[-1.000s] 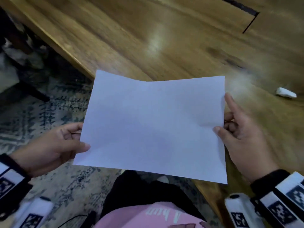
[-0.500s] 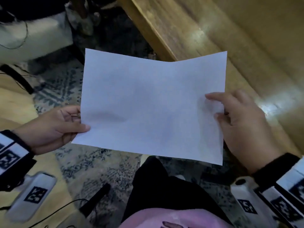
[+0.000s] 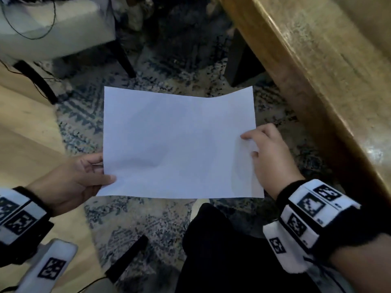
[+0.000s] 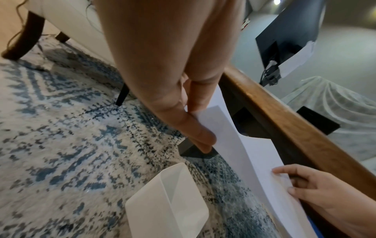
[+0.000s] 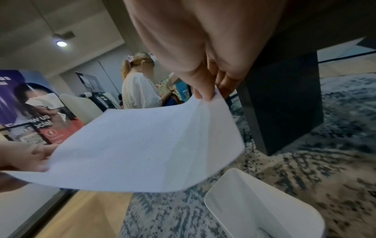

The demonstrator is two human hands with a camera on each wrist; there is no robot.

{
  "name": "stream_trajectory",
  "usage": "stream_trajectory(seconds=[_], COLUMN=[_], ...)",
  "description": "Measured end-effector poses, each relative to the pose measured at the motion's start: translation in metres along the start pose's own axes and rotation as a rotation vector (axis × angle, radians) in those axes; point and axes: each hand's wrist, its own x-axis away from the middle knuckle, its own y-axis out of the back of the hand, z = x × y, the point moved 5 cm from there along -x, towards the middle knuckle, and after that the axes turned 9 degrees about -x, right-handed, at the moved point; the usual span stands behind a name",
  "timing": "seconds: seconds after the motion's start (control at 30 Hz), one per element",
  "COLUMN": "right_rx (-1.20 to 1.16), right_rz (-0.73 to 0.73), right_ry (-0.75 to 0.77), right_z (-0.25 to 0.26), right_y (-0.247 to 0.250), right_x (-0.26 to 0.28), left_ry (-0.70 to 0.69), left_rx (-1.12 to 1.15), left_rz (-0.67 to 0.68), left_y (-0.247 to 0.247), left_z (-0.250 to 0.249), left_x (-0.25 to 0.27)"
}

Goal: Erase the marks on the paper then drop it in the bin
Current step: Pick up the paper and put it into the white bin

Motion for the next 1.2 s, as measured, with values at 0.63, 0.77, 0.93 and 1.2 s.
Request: stream_trajectory(seconds=[0.63, 0.77, 0.93, 1.2], right_rx=[0.019, -0.010, 0.004, 0.004], right_rz=[0.224, 0.256, 0.276, 0.471], right_ry=[-0.111, -0.106, -0.121, -0.217], right_z=[-0.129, -0.147, -0.173, -0.204], right_y=[-0.150, -0.169, -0.178, -0.199], right_x=[-0.088, -0.109, -0.128, -0.126], left_ry=[0.219, 0.209, 0.213, 0.167], left_rx=[-0.136, -0.151, -0.147, -0.174], left_rz=[-0.158, -0.181, -0.178, -0.230], left_y=[-0.007, -0.013, -0.028, -0.054], left_z=[0.089, 0.098, 0.109, 0.102], left_x=[-0.111, -0.126, -0.144, -0.145])
